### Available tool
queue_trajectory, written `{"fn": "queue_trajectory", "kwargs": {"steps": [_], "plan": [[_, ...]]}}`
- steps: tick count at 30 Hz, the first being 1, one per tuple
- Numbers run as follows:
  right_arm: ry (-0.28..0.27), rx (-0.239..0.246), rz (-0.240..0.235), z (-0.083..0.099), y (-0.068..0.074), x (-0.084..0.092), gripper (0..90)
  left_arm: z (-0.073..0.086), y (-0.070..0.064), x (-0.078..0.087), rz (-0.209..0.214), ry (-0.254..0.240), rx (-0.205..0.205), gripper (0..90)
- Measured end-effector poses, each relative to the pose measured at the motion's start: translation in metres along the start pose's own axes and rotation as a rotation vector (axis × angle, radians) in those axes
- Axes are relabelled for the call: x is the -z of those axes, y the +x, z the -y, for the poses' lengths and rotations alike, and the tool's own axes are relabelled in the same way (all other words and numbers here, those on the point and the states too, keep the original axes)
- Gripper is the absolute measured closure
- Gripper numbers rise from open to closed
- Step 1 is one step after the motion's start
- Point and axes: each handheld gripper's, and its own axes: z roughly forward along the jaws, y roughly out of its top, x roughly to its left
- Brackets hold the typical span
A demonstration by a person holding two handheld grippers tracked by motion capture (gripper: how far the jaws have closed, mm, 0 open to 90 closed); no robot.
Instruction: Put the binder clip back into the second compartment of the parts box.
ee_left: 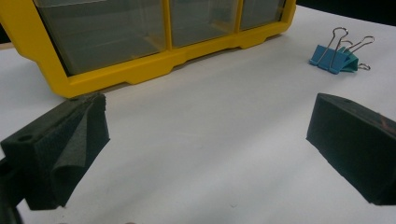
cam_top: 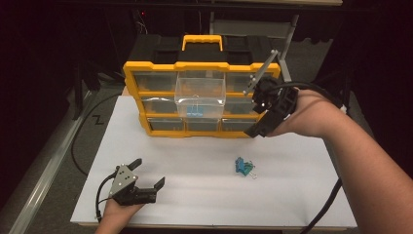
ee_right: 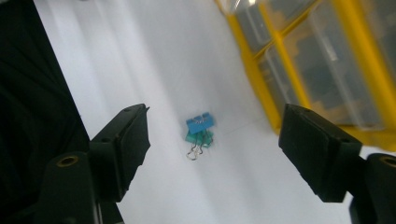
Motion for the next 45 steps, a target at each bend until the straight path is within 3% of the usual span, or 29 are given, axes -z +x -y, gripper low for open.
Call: {"fn": "queue_trajectory", "kwargs": {"steps": [1, 2, 5, 13, 18, 26, 28, 29, 32, 33, 35, 36, 37, 40, 45], "plan": [[0.000, 0.000, 0.000, 0.000, 0.000, 0.000, 24.3, 0.000, 0.000, 0.000, 0.000, 0.000, 0.000, 0.2], [0.018, -0.006, -0.012, 0.008, 0.002, -0.016, 22.7, 0.000, 0.000, -0.001, 0.000, 0.001, 0.000, 0.2], [0.045, -0.013, -0.019, 0.016, 0.003, -0.033, 21.0, 0.000, 0.000, -0.001, 0.000, 0.002, 0.001, 0.2], [0.056, -0.055, -0.029, 0.033, 0.005, -0.070, 14.1, 0.000, -0.001, 0.000, 0.000, 0.003, 0.001, 0.2], [0.065, -0.088, -0.023, 0.039, 0.006, -0.089, 0.9, 0.000, -0.001, 0.000, 0.000, 0.005, -0.001, 0.2], [0.095, -0.118, -0.069, 0.051, 0.010, -0.135, 0.7, 0.000, 0.000, 0.000, 0.002, 0.002, -0.004, 0.2], [0.102, -0.123, -0.072, 0.052, 0.010, -0.139, 1.3, 0.000, 0.000, 0.000, 0.002, 0.002, -0.004, 0.2], [0.105, -0.131, -0.081, 0.054, 0.010, -0.151, 3.7, 0.000, 0.000, -0.001, 0.002, 0.001, -0.002, 0.2], [0.109, -0.143, -0.084, 0.056, 0.009, -0.159, 7.2, 0.000, 0.000, -0.001, 0.003, 0.004, -0.005, 0.2], [0.100, -0.155, -0.088, 0.057, 0.006, -0.166, 15.2, 0.000, 0.000, -0.001, 0.005, 0.007, -0.009, 0.2], [0.102, -0.170, -0.083, 0.058, 0.005, -0.169, 18.1, 0.000, 0.000, -0.001, 0.006, 0.007, -0.009, 0.2], [0.101, -0.200, -0.092, 0.059, 0.002, -0.176, 26.5, 0.000, -0.001, -0.001, 0.007, 0.006, -0.011, 0.2], [0.101, -0.200, -0.092, 0.059, 0.002, -0.176, 26.5, 0.000, -0.001, -0.001, 0.007, 0.006, -0.011, 0.2], [0.101, -0.246, -0.085, 0.061, -0.004, -0.186, 38.4, 0.000, -0.001, -0.001, 0.007, 0.005, -0.012, 0.2], [0.099, -0.258, -0.087, 0.060, -0.008, -0.192, 49.0, 0.000, 0.000, -0.001, 0.008, 0.006, -0.013, 0.2]]}}
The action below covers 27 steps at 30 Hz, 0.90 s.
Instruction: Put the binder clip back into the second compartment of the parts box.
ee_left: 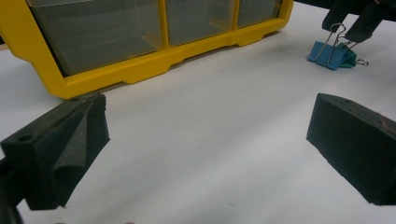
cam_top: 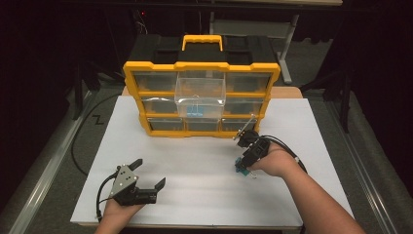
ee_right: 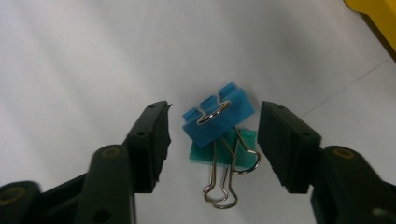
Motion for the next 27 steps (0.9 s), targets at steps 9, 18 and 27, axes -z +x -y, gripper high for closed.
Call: {"fn": "queue_trajectory", "kwargs": {"steps": [9, 18, 27], "plan": [[0.026, -0.037, -0.008, -0.006, 0.000, -0.006, 70.9, 0.000, 0.000, 0.000, 0.001, -0.002, -0.001, 0.2], [0.009, 0.008, -0.019, -0.007, 0.004, -0.002, 89.9, 0.000, 0.000, 0.000, 0.001, -0.002, -0.001, 0.2], [-0.019, 0.126, -0.049, -0.007, 0.013, 0.024, 90.0, 0.000, 0.000, 0.000, 0.000, -0.002, 0.002, 0.2]]}}
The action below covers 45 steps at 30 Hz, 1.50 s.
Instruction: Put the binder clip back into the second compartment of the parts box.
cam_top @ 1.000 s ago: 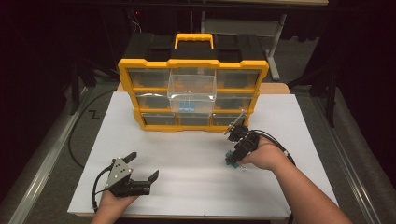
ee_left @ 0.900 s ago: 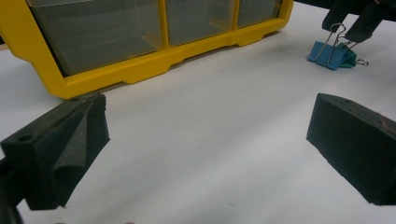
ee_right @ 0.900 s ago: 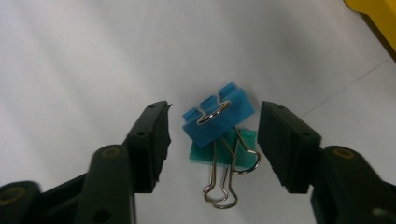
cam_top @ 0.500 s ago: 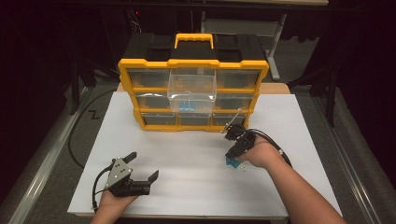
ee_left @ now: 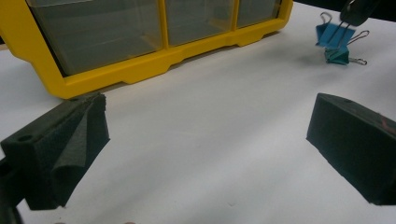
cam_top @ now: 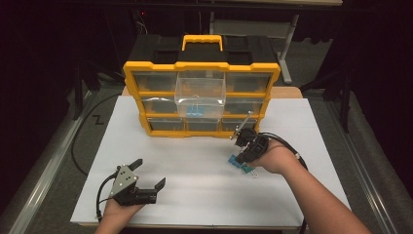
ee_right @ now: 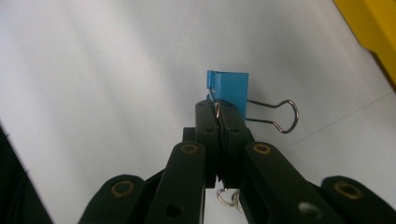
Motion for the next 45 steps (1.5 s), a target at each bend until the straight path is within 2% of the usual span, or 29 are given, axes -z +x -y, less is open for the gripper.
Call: {"fn": "queue_trajectory", "kwargs": {"steps": [1, 2, 4, 5, 6, 8, 11, 12, 13, 14, 15, 17, 18, 20, 21, 22, 24, 26, 27, 28, 30, 31, 35, 36, 38, 42, 45], "plan": [[0.000, 0.000, 0.000, 0.000, 0.000, 0.000, 90.0, 0.000, 0.000, 0.000, -0.001, -0.001, 0.002, 0.2], [0.003, 0.040, -0.003, -0.001, 0.004, 0.012, 90.0, 0.000, 0.000, 0.000, 0.000, -0.001, 0.002, 0.2], [0.003, 0.053, -0.002, -0.001, 0.005, 0.016, 90.0, 0.000, 0.000, 0.000, 0.000, 0.000, 0.001, 0.2], [0.002, 0.054, -0.006, -0.002, 0.006, 0.022, 90.0, 0.000, -0.001, 0.000, -0.001, -0.002, 0.001, 0.2], [0.016, 0.052, -0.003, -0.003, 0.007, 0.035, 89.7, 0.000, -0.001, 0.000, -0.001, -0.002, 0.002, 0.2], [0.008, 0.061, -0.005, -0.003, 0.006, 0.041, 89.7, 0.000, -0.001, 0.000, -0.001, -0.001, 0.002, 0.2], [0.017, 0.078, -0.007, -0.005, 0.008, 0.063, 89.9, 0.000, -0.001, 0.000, 0.000, 0.000, 0.001, 0.2], [0.019, 0.091, -0.007, -0.007, 0.011, 0.078, 90.0, 0.000, -0.001, 0.000, 0.000, 0.000, 0.001, 0.2], [0.021, 0.104, -0.007, -0.008, 0.011, 0.086, 90.0, 0.000, -0.001, 0.000, -0.001, 0.000, 0.001, 0.2], [0.017, 0.102, -0.004, -0.009, 0.012, 0.093, 90.0, 0.000, -0.001, 0.000, -0.001, 0.000, 0.001, 0.2], [0.017, 0.102, -0.004, -0.009, 0.012, 0.093, 90.0, 0.000, -0.001, 0.000, -0.001, 0.000, 0.001, 0.2], [0.011, 0.111, 0.003, -0.013, 0.013, 0.108, 90.0, 0.000, -0.001, 0.000, -0.001, -0.002, 0.002, 0.2], [0.009, 0.123, 0.009, -0.016, 0.015, 0.122, 90.0, 0.000, -0.001, 0.000, 0.000, -0.002, 0.002, 0.2], [0.003, 0.132, 0.018, -0.021, 0.017, 0.136, 90.0, 0.000, -0.001, 0.001, -0.001, -0.003, 0.001, 0.2], [0.003, 0.132, 0.018, -0.021, 0.017, 0.136, 90.0, 0.000, 0.000, 0.001, -0.001, -0.003, 0.001, 0.2], [-0.001, 0.140, 0.023, -0.025, 0.019, 0.147, 90.0, 0.000, 0.000, 0.001, -0.002, -0.004, 0.002, 0.2], [-0.004, 0.149, 0.023, -0.027, 0.020, 0.152, 90.0, 0.000, 0.000, 0.001, -0.002, -0.004, 0.001, 0.2], [-0.006, 0.164, 0.035, -0.032, 0.022, 0.166, 90.0, 0.000, 0.000, 0.002, -0.002, -0.005, 0.002, 0.2], [-0.006, 0.164, 0.035, -0.032, 0.022, 0.166, 90.0, 0.000, 0.000, 0.002, -0.002, -0.005, 0.002, 0.2], [-0.007, 0.175, 0.032, -0.037, 0.024, 0.177, 90.0, 0.000, 0.000, 0.001, -0.002, -0.008, 0.004, 0.2], [-0.007, 0.179, 0.036, -0.039, 0.025, 0.180, 89.9, 0.000, 0.000, 0.002, -0.001, -0.007, 0.003, 0.2], [0.000, 0.185, 0.044, -0.044, 0.027, 0.191, 89.9, 0.000, 0.000, 0.002, -0.001, -0.009, 0.004, 0.2], [0.003, 0.190, 0.056, -0.050, 0.029, 0.203, 89.9, -0.001, 0.000, 0.002, -0.001, -0.010, 0.005, 0.2], [0.000, 0.196, 0.065, -0.056, 0.029, 0.212, 90.0, 0.000, 0.001, 0.002, -0.001, -0.011, 0.006, 0.2], [0.001, 0.196, 0.068, -0.058, 0.030, 0.215, 89.9, -0.001, 0.001, 0.002, -0.002, -0.009, 0.003, 0.2], [-0.011, 0.206, 0.085, -0.070, 0.032, 0.233, 89.9, 0.000, 0.001, 0.003, 0.001, -0.006, 0.006, 0.2], [-0.014, 0.217, 0.091, -0.076, 0.032, 0.237, 89.9, 0.000, 0.001, 0.003, 0.001, -0.006, 0.006, 0.2]]}}
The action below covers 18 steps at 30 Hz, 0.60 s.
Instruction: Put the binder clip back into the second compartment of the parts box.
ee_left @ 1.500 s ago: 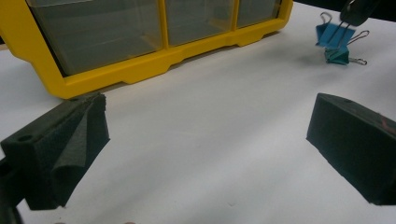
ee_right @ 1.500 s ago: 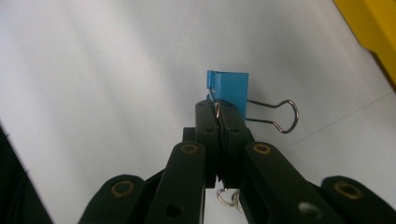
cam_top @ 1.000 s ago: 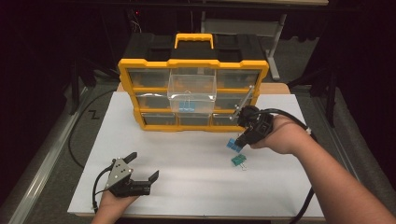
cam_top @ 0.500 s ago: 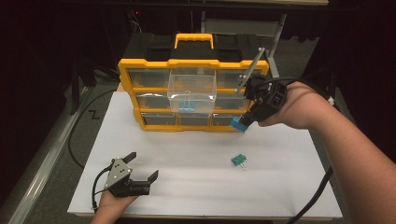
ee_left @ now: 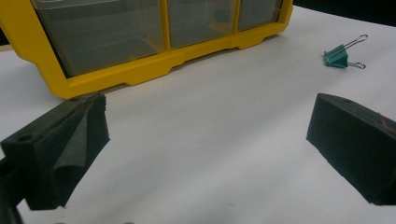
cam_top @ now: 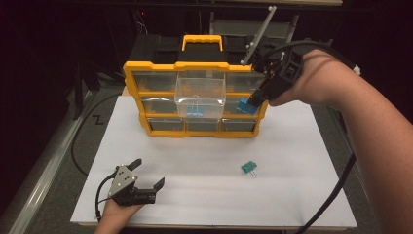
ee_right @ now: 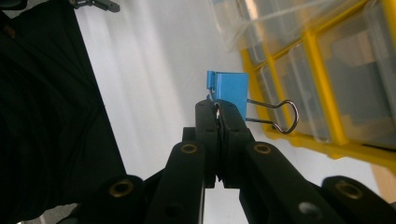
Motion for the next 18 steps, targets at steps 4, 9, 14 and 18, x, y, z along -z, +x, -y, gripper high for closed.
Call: {"fn": "queue_trajectory", "kwargs": {"steps": [4, 9, 14, 18], "plan": [[-0.003, 0.007, 0.007, -0.013, -0.003, 0.006, 89.9, 0.000, 0.000, 0.000, -0.003, -0.003, -0.001, 0.2], [-0.007, 0.026, 0.014, -0.035, -0.004, 0.009, 90.0, 0.001, -0.001, -0.001, 0.000, 0.000, -0.005, 0.2], [-0.006, 0.054, 0.022, -0.057, -0.005, 0.007, 90.0, 0.001, 0.000, 0.000, 0.000, 0.001, -0.005, 0.2], [0.001, 0.069, 0.026, -0.074, -0.005, 0.002, 89.9, 0.000, 0.001, 0.000, 0.001, -0.001, -0.005, 0.2]]}}
